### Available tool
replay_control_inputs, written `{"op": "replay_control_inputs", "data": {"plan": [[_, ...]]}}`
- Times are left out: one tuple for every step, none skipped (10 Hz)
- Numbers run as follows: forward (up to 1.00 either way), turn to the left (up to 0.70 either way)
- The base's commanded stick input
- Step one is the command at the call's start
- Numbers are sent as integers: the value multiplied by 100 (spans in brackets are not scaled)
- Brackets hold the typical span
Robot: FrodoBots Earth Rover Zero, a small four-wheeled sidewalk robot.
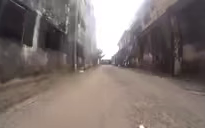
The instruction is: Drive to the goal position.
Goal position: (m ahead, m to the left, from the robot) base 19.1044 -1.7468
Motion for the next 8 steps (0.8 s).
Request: {"op": "replay_control_inputs", "data": {"plan": [[100,0],[100,0],[100,0],[100,0],[100,0],[100,0],[100,0],[100,0]]}}
